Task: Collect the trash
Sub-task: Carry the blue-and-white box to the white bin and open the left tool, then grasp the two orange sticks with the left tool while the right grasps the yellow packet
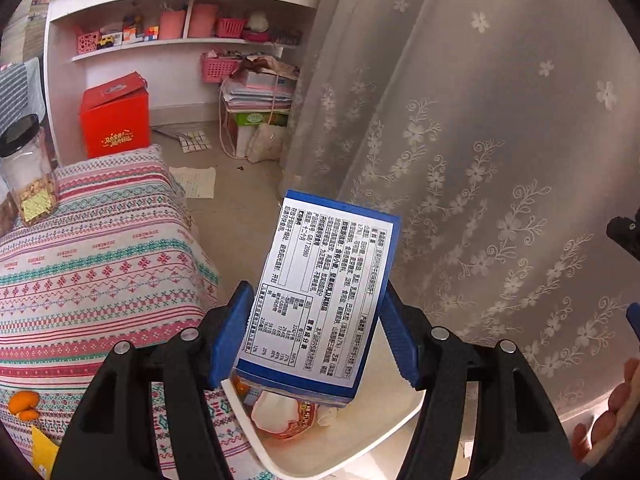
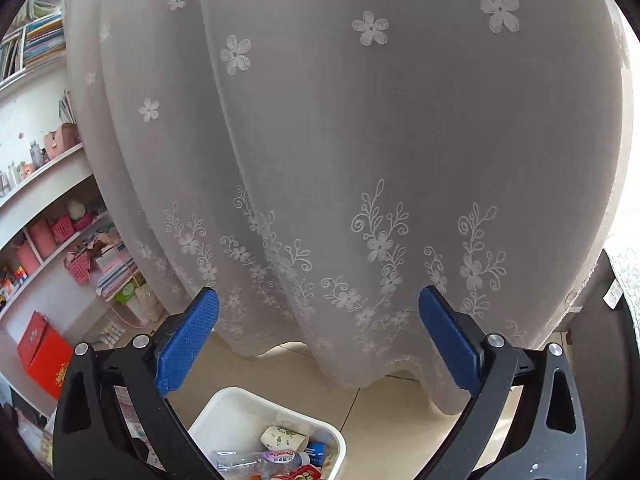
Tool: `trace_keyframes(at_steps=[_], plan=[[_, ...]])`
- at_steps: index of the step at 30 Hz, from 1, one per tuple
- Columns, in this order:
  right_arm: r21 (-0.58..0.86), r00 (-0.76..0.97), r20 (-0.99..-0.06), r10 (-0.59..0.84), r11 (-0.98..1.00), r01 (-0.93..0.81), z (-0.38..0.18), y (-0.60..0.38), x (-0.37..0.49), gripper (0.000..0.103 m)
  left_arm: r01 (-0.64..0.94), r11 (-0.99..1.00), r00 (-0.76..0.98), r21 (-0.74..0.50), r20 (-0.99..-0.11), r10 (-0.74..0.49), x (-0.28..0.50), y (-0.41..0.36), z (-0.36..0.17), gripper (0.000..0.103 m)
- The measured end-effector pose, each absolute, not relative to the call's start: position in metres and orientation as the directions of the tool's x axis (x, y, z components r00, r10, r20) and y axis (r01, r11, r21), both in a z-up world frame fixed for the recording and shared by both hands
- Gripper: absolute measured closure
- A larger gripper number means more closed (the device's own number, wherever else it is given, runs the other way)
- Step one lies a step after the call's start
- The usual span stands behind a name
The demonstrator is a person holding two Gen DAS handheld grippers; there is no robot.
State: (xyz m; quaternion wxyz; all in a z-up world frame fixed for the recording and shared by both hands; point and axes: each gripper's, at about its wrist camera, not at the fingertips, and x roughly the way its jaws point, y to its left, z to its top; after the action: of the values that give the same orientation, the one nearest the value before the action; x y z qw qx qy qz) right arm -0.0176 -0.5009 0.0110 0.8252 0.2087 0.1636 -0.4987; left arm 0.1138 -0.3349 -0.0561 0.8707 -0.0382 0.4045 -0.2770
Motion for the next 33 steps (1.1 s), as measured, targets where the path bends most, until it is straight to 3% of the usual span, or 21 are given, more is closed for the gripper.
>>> trace_keyframes(at_steps=[2, 6, 11, 17, 23, 28, 33], plan=[[0.188, 0.45, -0.485, -0.75, 0.414, 0.891, 0.011, -0.502, -0.018, 0.007, 0.448, 0.839, 0.495, -0.308, -0.696, -0.52, 0.118, -0.34, -0.059, 0.027], [0.182, 0.465, -0.505, -0.728, 0.437, 0.881, 0.009, -0.499, -0.012, 0.007, 0.469, 0.832, 0.479, -0.295, -0.707, -0.52, 0.119, -0.333, -0.058, 0.02], [0.149, 0.507, -0.548, -0.666, 0.518, 0.842, 0.004, -0.484, 0.006, 0.007, 0.485, 0.856, 0.461, -0.18, -0.779, -0.425, 0.129, -0.302, -0.063, 0.02], [0.104, 0.558, -0.617, -0.555, 0.645, 0.757, -0.007, -0.451, 0.037, 0.007, 0.484, 0.875, 0.384, -0.014, -0.895, -0.227, 0.158, -0.242, -0.086, 0.02], [0.05, 0.594, -0.654, -0.468, 0.757, 0.652, -0.014, -0.407, 0.059, 0.007, 0.464, 0.885, 0.266, 0.04, -0.959, -0.096, 0.172, -0.17, -0.117, 0.02], [0.093, 0.597, -0.729, -0.335, 0.816, 0.571, -0.025, -0.384, 0.075, 0.007, 0.469, 0.871, 0.192, 0.148, -0.979, 0.063, 0.166, -0.114, -0.15, 0.02], [0.073, 0.599, -0.744, -0.297, 0.854, 0.515, -0.029, -0.358, 0.089, 0.007, 0.436, 0.879, 0.121, 0.191, -0.981, 0.153, 0.162, -0.059, -0.178, 0.021]])
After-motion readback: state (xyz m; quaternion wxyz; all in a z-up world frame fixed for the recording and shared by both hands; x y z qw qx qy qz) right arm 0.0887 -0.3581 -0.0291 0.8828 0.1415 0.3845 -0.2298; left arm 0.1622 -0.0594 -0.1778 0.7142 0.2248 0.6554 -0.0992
